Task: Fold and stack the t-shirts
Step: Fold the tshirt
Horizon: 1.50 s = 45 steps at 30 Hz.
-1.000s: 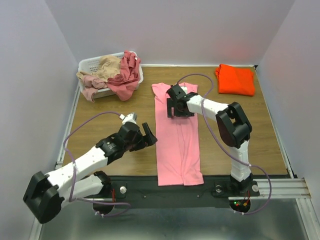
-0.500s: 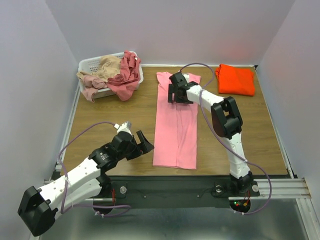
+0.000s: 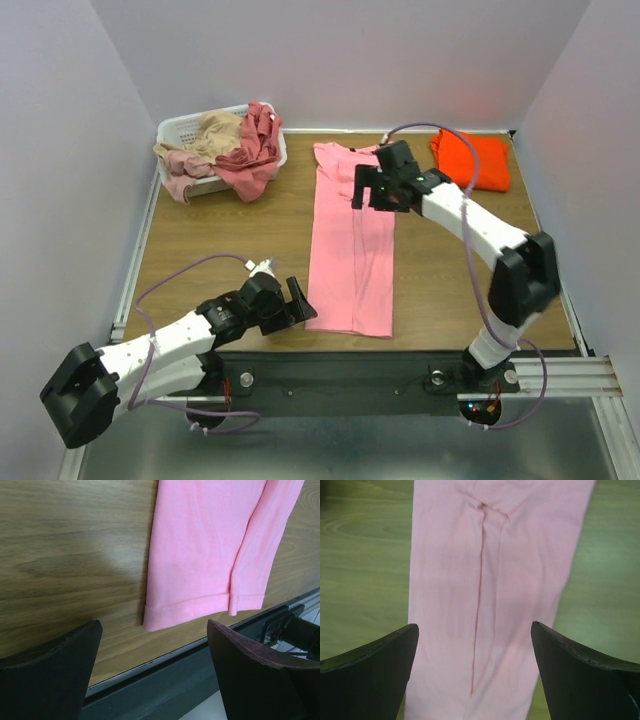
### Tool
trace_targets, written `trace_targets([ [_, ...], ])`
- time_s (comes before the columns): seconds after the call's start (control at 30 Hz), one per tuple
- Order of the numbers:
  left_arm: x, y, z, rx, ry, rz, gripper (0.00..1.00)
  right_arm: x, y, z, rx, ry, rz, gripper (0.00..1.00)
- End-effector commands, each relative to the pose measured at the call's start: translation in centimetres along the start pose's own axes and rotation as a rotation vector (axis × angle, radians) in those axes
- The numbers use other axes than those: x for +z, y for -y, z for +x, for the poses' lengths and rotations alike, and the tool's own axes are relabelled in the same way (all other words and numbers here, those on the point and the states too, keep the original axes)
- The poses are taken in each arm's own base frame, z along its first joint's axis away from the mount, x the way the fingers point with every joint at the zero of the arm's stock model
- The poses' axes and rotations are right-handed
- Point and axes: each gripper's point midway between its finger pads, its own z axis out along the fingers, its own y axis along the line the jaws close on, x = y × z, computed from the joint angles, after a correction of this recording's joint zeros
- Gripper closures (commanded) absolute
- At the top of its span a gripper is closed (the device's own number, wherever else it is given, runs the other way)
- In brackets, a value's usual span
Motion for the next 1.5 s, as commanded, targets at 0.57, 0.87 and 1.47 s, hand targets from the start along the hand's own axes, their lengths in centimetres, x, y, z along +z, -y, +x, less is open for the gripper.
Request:
trace_targets([
  [0.57, 2.4, -1.1, 1.7, 0.004, -0.013, -0.098, 0.76, -12.7, 4.2, 24.0, 0.255, -0.355, -0.305, 0.0],
  [0.87, 2.4, -1.1, 1.9, 0.008, -0.018, -0.092, 1.0, -13.5, 3.9, 28.3, 0.305, -0.529, -0.362, 0.04],
  [1.47, 2.8, -0.2, 2.3, 0.025, -0.047, -0.082, 1.0, -11.0, 3.8, 30.9, 0.375, -0.601, -0.352, 0.39],
])
